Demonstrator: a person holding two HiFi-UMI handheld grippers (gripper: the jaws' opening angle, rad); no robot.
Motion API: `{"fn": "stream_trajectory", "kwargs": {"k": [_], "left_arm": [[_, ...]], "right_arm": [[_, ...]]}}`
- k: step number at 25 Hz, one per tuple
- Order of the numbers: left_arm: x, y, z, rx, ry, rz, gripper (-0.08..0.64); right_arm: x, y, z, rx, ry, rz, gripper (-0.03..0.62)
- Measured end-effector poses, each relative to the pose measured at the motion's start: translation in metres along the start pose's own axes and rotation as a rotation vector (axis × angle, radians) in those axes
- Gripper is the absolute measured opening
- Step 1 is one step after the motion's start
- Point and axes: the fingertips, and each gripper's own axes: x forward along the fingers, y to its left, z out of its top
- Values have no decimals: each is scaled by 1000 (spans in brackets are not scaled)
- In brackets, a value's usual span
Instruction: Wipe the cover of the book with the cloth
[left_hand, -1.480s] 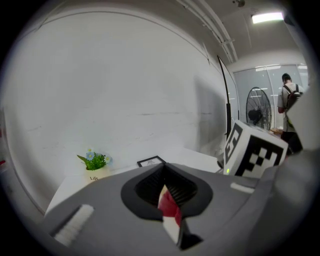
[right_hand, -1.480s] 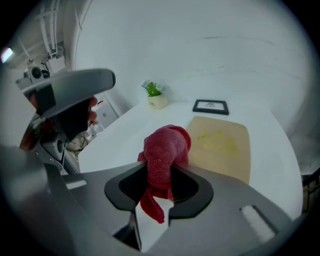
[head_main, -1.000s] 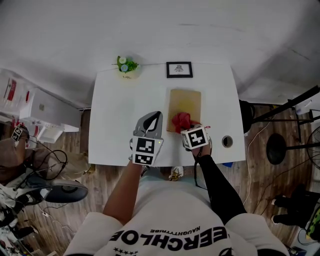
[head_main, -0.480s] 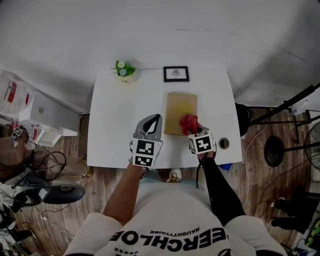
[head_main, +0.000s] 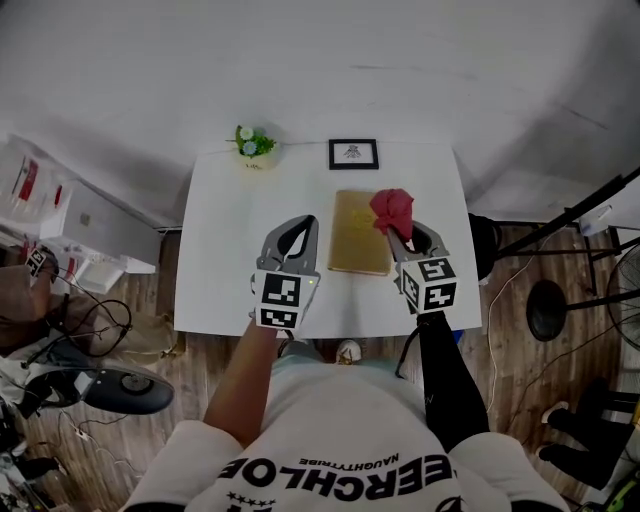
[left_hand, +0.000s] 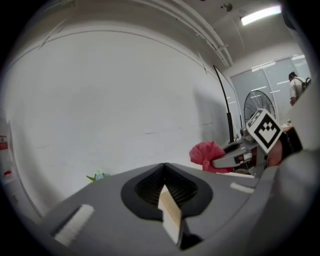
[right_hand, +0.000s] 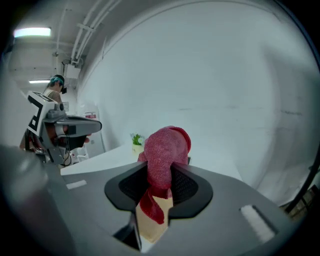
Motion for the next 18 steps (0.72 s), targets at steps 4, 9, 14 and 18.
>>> {"fn": "stream_trajectory", "kwargs": {"k": [4,9,14,18], "left_arm": [[-9,10,42,32,-80,23,57],[-20,19,76,42,-145,44,57],[-24,23,87,37,-164,57,57],[-26,19,88,28,-171,53,57]], "right_arm": [[-24,-1,59,-106,-135,-39,104],[-45,0,96,-164,-217,-100,103],[-53,-1,109,-162,-248,-107,103],[-56,2,108,-154,-255,-98,103]]}}
